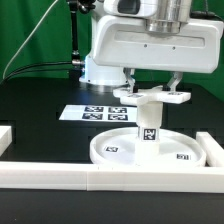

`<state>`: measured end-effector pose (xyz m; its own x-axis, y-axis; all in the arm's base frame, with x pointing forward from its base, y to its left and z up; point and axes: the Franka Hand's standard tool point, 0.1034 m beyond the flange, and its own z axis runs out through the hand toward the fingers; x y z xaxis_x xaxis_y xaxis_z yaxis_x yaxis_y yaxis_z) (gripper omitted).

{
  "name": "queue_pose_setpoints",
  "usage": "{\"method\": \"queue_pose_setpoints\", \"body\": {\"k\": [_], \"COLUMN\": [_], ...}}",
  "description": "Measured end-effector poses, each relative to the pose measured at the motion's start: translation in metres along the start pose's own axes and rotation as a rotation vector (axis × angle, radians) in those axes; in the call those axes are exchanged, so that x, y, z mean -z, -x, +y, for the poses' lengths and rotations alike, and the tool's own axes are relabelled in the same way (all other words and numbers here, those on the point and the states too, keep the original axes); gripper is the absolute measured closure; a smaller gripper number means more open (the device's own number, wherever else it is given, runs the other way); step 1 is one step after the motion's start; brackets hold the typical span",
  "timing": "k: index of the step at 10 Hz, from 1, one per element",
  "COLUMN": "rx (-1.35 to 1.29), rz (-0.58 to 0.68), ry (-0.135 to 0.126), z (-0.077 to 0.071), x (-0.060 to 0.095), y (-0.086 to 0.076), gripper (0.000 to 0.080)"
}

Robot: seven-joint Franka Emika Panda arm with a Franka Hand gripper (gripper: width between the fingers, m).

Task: Assemble round table

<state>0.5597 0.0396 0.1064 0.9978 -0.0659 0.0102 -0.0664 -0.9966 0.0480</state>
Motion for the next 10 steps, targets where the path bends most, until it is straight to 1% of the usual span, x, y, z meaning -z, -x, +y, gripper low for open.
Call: {"method": "queue_pose_setpoints", "body": {"k": [4,6,7,8,10], "rx": [-0.430,-0.603,-0.693,-0.794,-0.931], "rz": [-0.001,-0.015,-0.020,-0.023,-0.026], "ry": [-0.013,-0.042,-0.045,-0.042,-0.043], "z": [-0.0009,-0.0005,-0.0013,-0.0016,-0.0020], "x": [-0.0001,-0.0006,-0.0003,-0.0003,-0.0002], "y": [0.0002,0.0000,0.0003,0.0003,0.0002], "gripper": [0.0358,0.0358,0.0358,0.0358,0.0358]}}
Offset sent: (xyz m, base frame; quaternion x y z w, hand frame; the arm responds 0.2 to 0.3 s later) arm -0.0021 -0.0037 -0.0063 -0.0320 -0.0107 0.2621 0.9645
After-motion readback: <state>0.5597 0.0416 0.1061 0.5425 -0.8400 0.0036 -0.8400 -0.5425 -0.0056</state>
